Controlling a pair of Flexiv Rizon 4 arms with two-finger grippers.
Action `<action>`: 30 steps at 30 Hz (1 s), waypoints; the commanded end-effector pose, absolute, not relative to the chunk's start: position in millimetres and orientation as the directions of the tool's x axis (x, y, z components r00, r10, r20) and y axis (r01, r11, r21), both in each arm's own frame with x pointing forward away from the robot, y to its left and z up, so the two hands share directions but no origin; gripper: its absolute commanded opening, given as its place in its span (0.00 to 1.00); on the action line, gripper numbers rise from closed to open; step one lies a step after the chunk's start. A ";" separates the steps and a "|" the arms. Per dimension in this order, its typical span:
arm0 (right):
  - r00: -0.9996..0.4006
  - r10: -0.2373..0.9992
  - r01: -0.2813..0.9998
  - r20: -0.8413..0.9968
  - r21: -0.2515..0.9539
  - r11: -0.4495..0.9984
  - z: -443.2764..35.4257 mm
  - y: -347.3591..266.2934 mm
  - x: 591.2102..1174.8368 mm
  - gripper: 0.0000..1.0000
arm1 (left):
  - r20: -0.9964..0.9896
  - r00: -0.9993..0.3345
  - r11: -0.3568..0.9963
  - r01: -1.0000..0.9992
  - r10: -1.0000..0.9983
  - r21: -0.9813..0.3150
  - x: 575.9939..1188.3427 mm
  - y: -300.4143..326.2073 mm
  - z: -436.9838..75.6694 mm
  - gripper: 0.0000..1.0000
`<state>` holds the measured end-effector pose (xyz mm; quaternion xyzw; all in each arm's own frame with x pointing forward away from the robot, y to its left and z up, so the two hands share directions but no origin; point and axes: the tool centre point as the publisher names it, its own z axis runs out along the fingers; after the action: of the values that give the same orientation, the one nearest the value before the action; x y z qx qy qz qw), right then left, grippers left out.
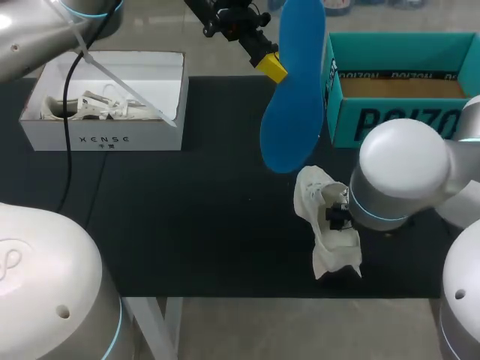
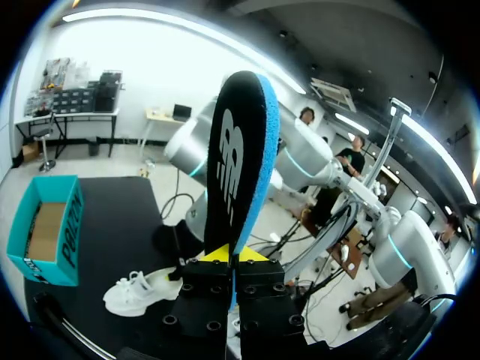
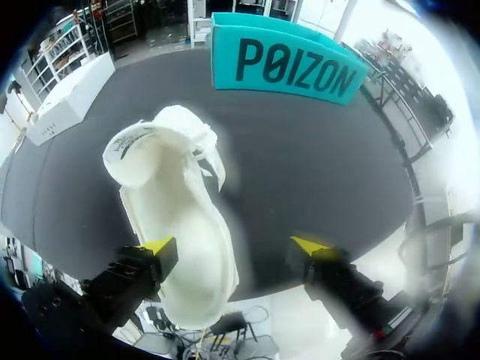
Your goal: Take the shoe out of the shoebox, open the shoe tongue, remove and reinsert the insole, then place the shoe into the shoebox
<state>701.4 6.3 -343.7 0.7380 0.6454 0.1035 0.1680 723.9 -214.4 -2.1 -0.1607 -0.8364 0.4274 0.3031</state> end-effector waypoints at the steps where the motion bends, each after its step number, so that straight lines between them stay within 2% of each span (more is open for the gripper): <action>1: 0.112 0.993 0.919 0.034 0.377 -0.117 -322.1 -18.8 694.1 1.00 | 0.369 -0.764 0.583 0.011 0.529 -0.812 724.2 -214.5 -2.4 0.00; 17: 0.112 0.993 0.919 0.034 0.377 -0.117 -322.1 -18.8 694.1 1.00 | 0.369 -0.764 0.583 0.011 0.529 -0.812 724.2 -214.5 -2.4 0.00; 20: 0.053 0.992 0.953 0.111 0.290 -0.083 -305.0 -26.3 702.7 1.00 | 0.369 -0.764 0.583 0.011 0.529 -0.812 724.2 -214.5 -2.4 0.00; 23: 0.007 0.976 0.965 0.218 0.253 -0.063 -281.3 -28.9 707.5 1.00 | 0.369 -0.764 0.583 0.011 0.529 -0.812 724.2 -214.5 -2.4 0.00; 30: -0.052 0.940 0.964 0.338 0.262 -0.041 -228.4 -32.1 716.8 1.00 | 0.369 -0.764 0.583 0.011 0.529 -0.812 724.2 -214.5 -2.4 0.00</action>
<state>728.2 -8.7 -263.1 0.7079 0.6873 0.1588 0.0364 723.9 -214.4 -2.1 -0.1607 -0.8364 0.4274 0.3031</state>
